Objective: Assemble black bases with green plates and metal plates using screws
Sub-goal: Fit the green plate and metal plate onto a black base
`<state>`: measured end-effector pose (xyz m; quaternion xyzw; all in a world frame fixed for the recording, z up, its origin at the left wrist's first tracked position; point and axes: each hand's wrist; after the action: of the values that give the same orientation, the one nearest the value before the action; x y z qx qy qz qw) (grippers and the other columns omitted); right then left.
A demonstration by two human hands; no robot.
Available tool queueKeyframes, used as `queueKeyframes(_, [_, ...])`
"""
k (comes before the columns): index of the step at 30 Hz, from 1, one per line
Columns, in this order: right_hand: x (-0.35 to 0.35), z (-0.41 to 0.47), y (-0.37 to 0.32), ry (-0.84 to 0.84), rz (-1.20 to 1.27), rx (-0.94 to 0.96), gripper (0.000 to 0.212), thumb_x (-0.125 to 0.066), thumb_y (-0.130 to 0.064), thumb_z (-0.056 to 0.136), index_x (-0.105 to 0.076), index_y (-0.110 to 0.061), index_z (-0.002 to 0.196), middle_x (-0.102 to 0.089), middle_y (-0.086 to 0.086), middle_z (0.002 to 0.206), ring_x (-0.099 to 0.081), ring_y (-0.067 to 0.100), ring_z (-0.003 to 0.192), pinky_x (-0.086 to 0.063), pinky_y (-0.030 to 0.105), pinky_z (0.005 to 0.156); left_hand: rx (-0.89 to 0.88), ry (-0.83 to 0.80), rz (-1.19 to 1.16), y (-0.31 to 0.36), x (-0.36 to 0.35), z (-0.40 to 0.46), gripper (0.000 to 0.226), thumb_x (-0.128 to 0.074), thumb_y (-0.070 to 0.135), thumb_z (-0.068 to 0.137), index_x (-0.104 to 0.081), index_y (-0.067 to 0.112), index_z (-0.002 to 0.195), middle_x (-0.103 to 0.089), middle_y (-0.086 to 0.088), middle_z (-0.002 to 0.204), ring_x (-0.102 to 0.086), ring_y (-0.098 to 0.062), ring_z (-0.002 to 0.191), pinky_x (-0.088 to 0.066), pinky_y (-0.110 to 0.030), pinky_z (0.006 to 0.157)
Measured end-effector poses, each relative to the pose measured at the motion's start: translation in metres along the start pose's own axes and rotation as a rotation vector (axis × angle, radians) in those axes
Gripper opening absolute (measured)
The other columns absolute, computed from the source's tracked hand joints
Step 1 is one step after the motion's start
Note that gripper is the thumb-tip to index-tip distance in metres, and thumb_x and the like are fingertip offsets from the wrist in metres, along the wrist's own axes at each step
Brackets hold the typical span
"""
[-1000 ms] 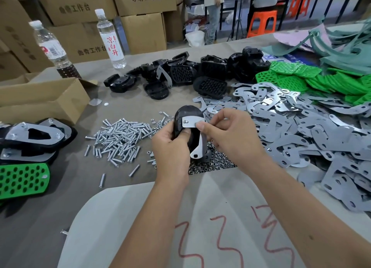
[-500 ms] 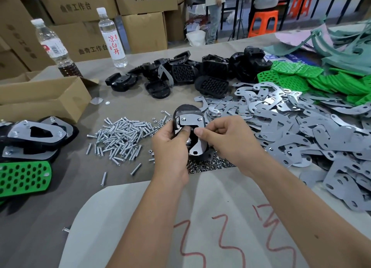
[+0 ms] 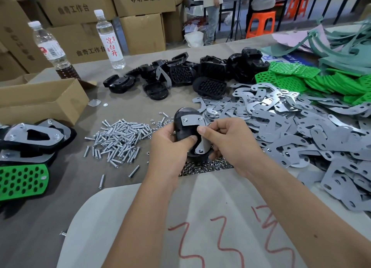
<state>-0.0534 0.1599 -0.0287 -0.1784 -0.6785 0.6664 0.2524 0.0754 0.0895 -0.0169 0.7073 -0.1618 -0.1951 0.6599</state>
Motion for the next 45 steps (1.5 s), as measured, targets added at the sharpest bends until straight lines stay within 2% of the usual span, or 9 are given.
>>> queueKeyframes(6, [-0.002,-0.002,0.0,0.01,0.035,0.032,0.027,-0.075,-0.024,0.096,-0.072,-0.005,0.077,-0.069,0.008,0.059,-0.055,0.011,0.041,-0.055,0.03,0.049,-0.03,-0.007,0.136,0.003,0.007,-0.001,0.027,-0.076,0.001,0.086,-0.075,0.022,0.102,-0.078,-0.012,0.085,-0.076,-0.03,0.064,-0.064,-0.045,0.057])
queueKeyframes(10, [-0.001,-0.002,-0.001,0.022,0.081,0.021,0.028,-0.075,-0.021,0.095,-0.07,-0.005,0.073,-0.067,0.01,0.057,-0.053,0.011,0.039,-0.051,0.025,0.047,-0.065,-0.073,0.196,0.005,0.011,0.0,0.028,-0.076,0.002,0.088,-0.073,0.023,0.106,-0.077,-0.009,0.083,-0.075,-0.024,0.062,-0.064,-0.045,0.058])
queueKeyframes(15, [-0.001,-0.003,-0.002,0.007,0.117,0.002,0.029,-0.074,-0.017,0.095,-0.068,-0.007,0.069,-0.068,0.014,0.057,-0.054,0.013,0.04,-0.049,0.024,0.045,-0.072,-0.142,0.182,0.004,0.011,-0.003,0.035,-0.071,-0.002,0.089,-0.07,0.023,0.114,-0.075,-0.021,0.097,-0.076,-0.038,0.083,-0.065,-0.053,0.063])
queueKeyframes(20, [0.001,-0.002,-0.004,0.007,0.046,0.011,0.027,-0.078,-0.024,0.092,-0.07,-0.007,0.073,-0.071,0.013,0.063,-0.049,0.013,0.04,-0.046,0.027,0.045,-0.025,-0.119,0.071,0.003,0.01,-0.004,0.035,-0.071,-0.004,0.09,-0.073,0.027,0.107,-0.075,-0.019,0.092,-0.075,-0.028,0.07,-0.062,-0.038,0.056])
queueKeyframes(25, [0.01,-0.001,-0.008,-0.037,0.096,0.003,0.018,-0.081,-0.03,0.09,-0.072,-0.022,0.103,-0.078,0.001,0.095,-0.07,0.016,0.069,-0.049,0.024,0.049,-0.026,-0.145,0.01,0.007,0.011,-0.004,0.028,-0.073,0.0,0.092,-0.072,0.02,0.111,-0.079,-0.013,0.092,-0.077,-0.038,0.077,-0.064,-0.051,0.06])
queueKeyframes(29, [0.014,-0.001,-0.011,-0.118,0.209,0.045,0.015,-0.069,-0.018,0.099,-0.076,-0.018,0.113,-0.08,0.004,0.101,-0.076,0.013,0.079,-0.053,0.019,0.056,-0.031,-0.16,-0.002,0.009,0.008,-0.003,0.021,-0.075,0.005,0.092,-0.071,0.018,0.109,-0.079,-0.013,0.089,-0.078,-0.033,0.075,-0.064,-0.04,0.06])
queueKeyframes(33, [0.017,0.006,-0.007,0.175,0.237,-0.037,0.007,-0.068,-0.015,0.1,-0.067,-0.014,0.107,-0.078,-0.003,0.087,-0.068,0.011,0.064,-0.047,0.023,0.045,-0.21,-0.049,0.471,0.006,0.024,0.005,0.028,-0.088,0.026,0.08,-0.071,0.03,0.102,-0.076,0.008,0.095,-0.073,-0.009,0.087,-0.058,-0.025,0.076])
queueKeyframes(36, [0.025,0.012,-0.004,0.298,0.226,-0.035,0.01,-0.067,-0.013,0.1,-0.068,-0.015,0.109,-0.078,-0.003,0.095,-0.063,0.001,0.061,-0.042,0.013,0.045,-0.314,-0.321,0.886,0.01,0.037,0.008,0.037,-0.091,0.053,0.063,-0.074,0.043,0.094,-0.069,0.018,0.102,-0.06,-0.011,0.109,-0.049,-0.037,0.095])
queueKeyframes(45, [0.022,0.011,-0.006,0.326,0.31,-0.018,0.018,-0.067,-0.013,0.1,-0.067,-0.011,0.118,-0.078,0.003,0.107,-0.071,0.011,0.084,-0.042,0.01,0.047,-0.311,-0.403,1.028,0.008,0.034,0.008,0.025,-0.089,0.037,0.077,-0.065,0.032,0.074,-0.065,0.012,0.086,-0.055,-0.005,0.091,-0.047,-0.032,0.08])
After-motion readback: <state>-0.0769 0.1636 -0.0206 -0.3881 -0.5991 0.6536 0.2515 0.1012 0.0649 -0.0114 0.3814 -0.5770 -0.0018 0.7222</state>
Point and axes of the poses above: each hand's wrist, its own z-axis towards the middle knuckle, its own x-axis out of the back of the hand, y = z × x
